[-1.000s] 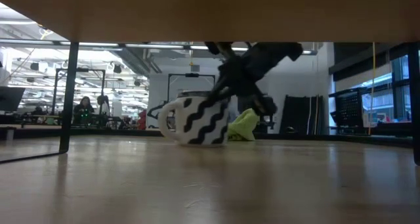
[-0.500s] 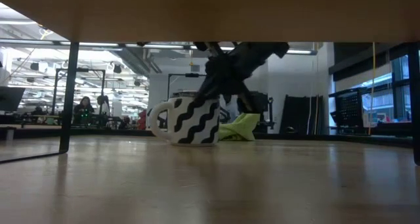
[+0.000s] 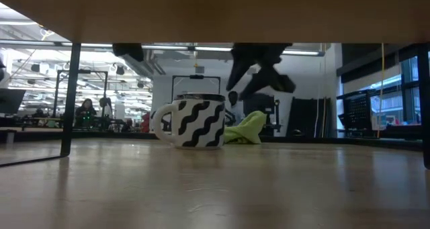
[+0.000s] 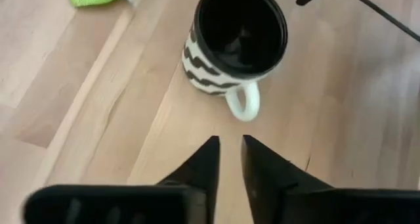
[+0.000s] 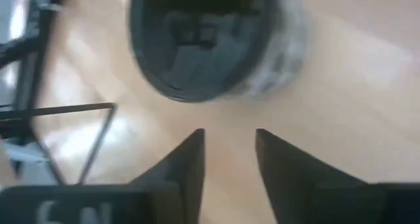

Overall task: Stack small to large cups/mugs on shelf
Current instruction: Put the white mug on the shelf

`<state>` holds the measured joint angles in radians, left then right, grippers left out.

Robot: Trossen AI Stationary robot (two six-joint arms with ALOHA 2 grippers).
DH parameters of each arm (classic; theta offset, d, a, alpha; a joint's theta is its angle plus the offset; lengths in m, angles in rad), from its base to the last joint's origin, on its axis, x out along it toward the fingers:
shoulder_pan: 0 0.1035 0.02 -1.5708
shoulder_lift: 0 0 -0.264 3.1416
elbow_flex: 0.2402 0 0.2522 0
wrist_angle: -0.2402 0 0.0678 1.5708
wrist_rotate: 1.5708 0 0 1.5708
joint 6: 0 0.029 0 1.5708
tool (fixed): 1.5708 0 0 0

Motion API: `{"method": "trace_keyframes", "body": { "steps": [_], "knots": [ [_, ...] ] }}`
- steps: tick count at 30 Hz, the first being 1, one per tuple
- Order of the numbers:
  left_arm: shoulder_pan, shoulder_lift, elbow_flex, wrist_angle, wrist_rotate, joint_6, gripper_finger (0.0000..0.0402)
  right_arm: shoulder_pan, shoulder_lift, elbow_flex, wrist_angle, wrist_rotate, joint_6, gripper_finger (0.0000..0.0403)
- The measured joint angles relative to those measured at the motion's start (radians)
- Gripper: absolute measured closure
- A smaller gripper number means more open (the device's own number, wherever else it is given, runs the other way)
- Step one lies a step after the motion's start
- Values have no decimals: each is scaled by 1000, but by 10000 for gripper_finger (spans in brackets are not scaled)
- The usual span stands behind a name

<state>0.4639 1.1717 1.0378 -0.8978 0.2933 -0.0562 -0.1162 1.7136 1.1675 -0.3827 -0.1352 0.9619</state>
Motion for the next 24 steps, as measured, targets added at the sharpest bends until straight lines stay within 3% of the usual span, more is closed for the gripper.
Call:
{"method": "trace_keyframes", "body": {
  "steps": [5, 9, 16, 24],
  "knots": [
    [-132, 0, -42, 110, -131, -164, 292, -5, -70, 0, -126, 114, -31, 196],
    [-215, 1, -150, 225, -160, -327, 267, -33, -135, 0, -194, 197, -71, 168],
    [-352, 10, -232, 425, -256, -592, 265, -114, -219, 0, -281, 222, -176, 169],
    [-453, 135, -236, 485, -318, -671, 259, -175, -261, -1, -301, 214, -263, 171]
  ]
}}
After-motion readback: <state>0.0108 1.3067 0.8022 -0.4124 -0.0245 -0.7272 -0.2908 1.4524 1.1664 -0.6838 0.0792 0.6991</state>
